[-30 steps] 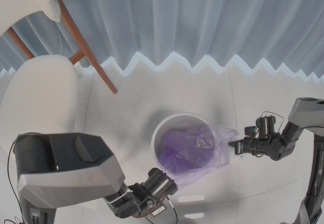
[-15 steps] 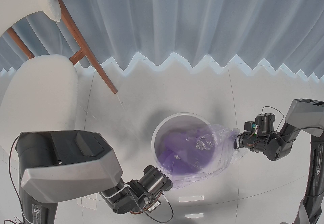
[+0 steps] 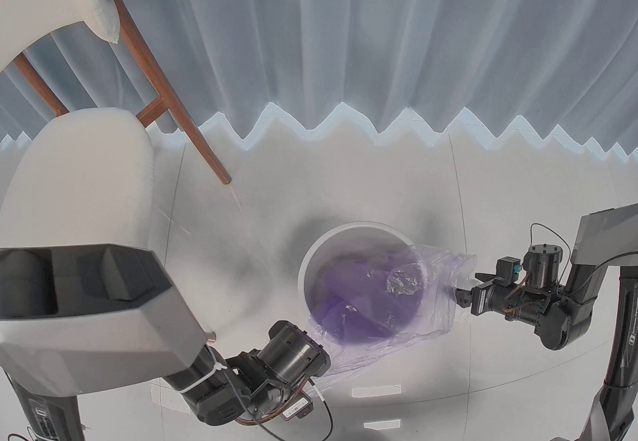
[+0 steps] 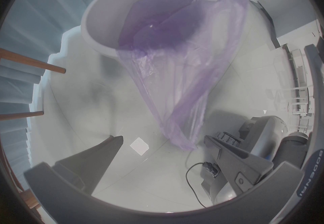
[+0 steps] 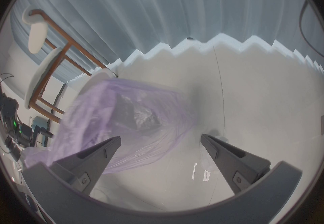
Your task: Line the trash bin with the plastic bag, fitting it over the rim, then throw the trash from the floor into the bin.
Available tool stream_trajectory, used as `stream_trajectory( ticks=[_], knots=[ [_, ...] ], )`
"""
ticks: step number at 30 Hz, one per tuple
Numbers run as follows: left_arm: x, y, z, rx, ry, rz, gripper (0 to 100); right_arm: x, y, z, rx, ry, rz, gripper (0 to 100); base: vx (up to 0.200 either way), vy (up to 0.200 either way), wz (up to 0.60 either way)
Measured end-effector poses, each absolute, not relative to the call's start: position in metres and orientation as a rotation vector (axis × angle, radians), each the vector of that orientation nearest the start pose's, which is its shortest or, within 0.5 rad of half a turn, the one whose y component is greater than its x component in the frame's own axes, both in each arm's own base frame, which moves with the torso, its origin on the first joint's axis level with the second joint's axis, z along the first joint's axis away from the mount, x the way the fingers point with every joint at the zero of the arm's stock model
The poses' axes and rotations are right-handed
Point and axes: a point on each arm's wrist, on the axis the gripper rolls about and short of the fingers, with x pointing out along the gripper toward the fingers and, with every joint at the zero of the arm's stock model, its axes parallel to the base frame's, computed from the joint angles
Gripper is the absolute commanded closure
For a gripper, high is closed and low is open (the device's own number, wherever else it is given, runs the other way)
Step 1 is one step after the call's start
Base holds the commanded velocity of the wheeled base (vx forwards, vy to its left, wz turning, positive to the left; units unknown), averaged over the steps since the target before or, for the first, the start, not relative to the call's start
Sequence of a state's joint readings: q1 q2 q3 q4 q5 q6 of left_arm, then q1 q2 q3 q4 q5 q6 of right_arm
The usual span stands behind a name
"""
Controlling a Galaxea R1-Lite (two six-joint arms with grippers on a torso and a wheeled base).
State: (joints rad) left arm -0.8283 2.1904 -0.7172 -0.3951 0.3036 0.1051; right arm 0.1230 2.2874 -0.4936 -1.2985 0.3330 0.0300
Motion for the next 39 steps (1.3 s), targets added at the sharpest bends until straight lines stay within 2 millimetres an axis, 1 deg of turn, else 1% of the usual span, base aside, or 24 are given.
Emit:
stream_trajectory(
  ticks=[2, 6, 9, 13, 17, 20, 21, 25, 30, 32, 35, 39],
  knots=[
    [0.21, -0.226, -0.004, 0.683, 0.884, -0.551, 0, 0.308, 0.045, -0.006, 0.079, 0.483, 0.444, 0, 0.0, 0.0, 0.0],
    [0.192, -0.233, 0.01, 0.708, 0.836, -0.64, 0, 0.292, 0.042, -0.001, 0.076, 0.466, 0.446, 0, 0.0, 0.0, 0.0],
    [0.188, -0.244, 0.019, 0.717, 0.785, -0.681, 0, 0.287, 0.041, 0.001, 0.077, 0.467, 0.445, 0, 0.0, 0.0, 0.0],
    [0.194, -0.264, 0.03, 0.7, 0.71, -0.711, 0, 0.285, 0.04, 0.003, 0.078, 0.462, 0.442, 0, 0.0, 0.0, 0.0],
    [0.207, -0.29, 0.042, 0.663, 0.628, -0.722, 0, 0.284, 0.039, 0.005, 0.079, 0.452, 0.437, 0, 0.0, 0.0, 0.0],
    [0.216, -0.306, 0.043, 0.647, 0.592, -0.725, 0, 0.284, 0.037, 0.006, 0.079, 0.442, 0.431, 0, 0.0, 0.0, 0.0],
    [0.218, -0.311, 0.04, 0.647, 0.588, -0.725, 100, 0.284, 0.037, 0.007, 0.079, 0.44, 0.428, 0, 0.0, 0.0, 0.0],
    [0.225, -0.318, 0.03, 0.639, 0.597, -0.716, 100, 0.284, 0.035, 0.01, 0.08, 0.428, 0.417, 0, 0.0, 0.0, 0.0],
    [0.239, -0.313, 0.023, 0.614, 0.621, -0.678, 100, 0.283, 0.032, 0.014, 0.093, 0.419, 0.402, 0, 0.0, 0.0, 0.0],
    [0.248, -0.311, 0.025, 0.594, 0.617, -0.658, 100, 0.282, 0.03, 0.016, 0.101, 0.416, 0.397, 0, 0.0, 0.0, 0.0],
    [0.263, -0.307, 0.034, 0.544, 0.599, -0.622, 100, 0.278, 0.029, 0.018, 0.108, 0.419, 0.395, 0, 0.0, 0.0, 0.0],
    [0.288, -0.291, 0.053, 0.439, 0.575, -0.542, 100, 0.273, 0.027, 0.02, 0.11, 0.416, 0.393, 0, 0.0, 0.0, 0.0]
  ],
)
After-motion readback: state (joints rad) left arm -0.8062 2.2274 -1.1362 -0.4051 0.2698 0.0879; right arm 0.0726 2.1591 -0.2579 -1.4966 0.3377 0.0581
